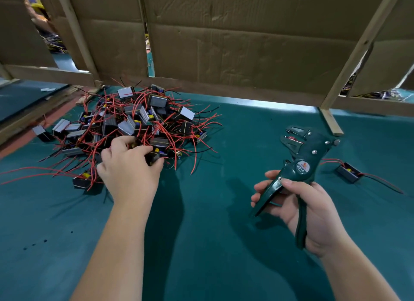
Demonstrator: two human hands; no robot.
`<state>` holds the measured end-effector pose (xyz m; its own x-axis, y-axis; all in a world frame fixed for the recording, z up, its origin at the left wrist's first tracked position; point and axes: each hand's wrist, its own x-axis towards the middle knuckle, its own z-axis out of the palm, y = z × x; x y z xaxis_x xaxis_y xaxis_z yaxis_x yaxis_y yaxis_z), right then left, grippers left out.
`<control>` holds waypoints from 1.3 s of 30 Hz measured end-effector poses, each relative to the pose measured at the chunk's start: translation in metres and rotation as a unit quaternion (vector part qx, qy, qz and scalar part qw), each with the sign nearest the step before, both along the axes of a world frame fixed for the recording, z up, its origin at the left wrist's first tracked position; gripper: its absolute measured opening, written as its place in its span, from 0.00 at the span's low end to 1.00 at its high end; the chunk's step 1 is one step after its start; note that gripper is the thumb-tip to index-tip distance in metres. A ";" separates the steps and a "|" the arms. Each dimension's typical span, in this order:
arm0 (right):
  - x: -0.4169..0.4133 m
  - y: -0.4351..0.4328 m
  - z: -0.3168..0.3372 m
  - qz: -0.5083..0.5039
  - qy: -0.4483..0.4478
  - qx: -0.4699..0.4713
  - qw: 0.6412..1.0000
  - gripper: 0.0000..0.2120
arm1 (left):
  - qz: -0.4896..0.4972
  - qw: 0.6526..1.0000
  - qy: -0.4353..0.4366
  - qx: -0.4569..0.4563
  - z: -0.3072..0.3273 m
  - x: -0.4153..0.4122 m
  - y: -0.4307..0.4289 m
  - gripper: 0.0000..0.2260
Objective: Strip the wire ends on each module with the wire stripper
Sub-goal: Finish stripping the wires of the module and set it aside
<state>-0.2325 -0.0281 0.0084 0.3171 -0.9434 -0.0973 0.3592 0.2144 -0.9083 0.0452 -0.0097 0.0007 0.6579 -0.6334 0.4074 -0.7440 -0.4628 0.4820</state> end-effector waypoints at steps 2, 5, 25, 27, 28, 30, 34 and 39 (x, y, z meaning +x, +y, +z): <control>-0.001 -0.001 0.000 -0.019 0.027 -0.001 0.999 0.16 | 0.021 0.999 -0.018 -0.021 0.002 -0.007 0.000 0.14; -0.005 -0.003 -0.002 -0.053 0.093 -0.013 0.994 0.11 | -0.042 0.990 -0.056 -0.127 0.006 -0.024 0.001 0.15; 0.007 0.012 0.004 0.144 -0.073 -0.022 0.987 0.18 | -0.263 0.604 0.734 -0.165 0.001 -0.087 -0.011 0.13; 0.008 0.012 0.007 0.210 -0.099 -0.008 0.973 0.26 | -0.286 0.622 0.712 -0.156 -0.001 -0.089 -0.010 0.16; 0.009 0.012 0.007 0.227 -0.094 -0.002 0.969 0.28 | -0.299 0.642 0.688 -0.156 -0.001 -0.090 -0.009 0.17; 0.012 0.012 0.007 0.231 -0.069 0.018 0.970 0.30 | -0.321 0.711 0.607 -0.151 -0.001 -0.089 -0.007 0.17; 0.016 0.012 0.004 0.241 -0.066 0.059 0.967 0.33 | -0.316 0.846 0.425 -0.066 -0.006 -0.086 -0.008 0.10; 0.012 0.010 0.005 0.190 -0.078 0.059 0.977 0.33 | -0.350 0.710 0.610 -0.029 0.005 -0.079 -0.005 0.18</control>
<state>-0.2202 -0.0186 0.0131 0.6623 -0.7395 -0.1201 0.3660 0.4592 -0.8094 -0.0336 -0.0142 0.0060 0.0753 -0.9848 -0.1564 0.2061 -0.1381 0.9687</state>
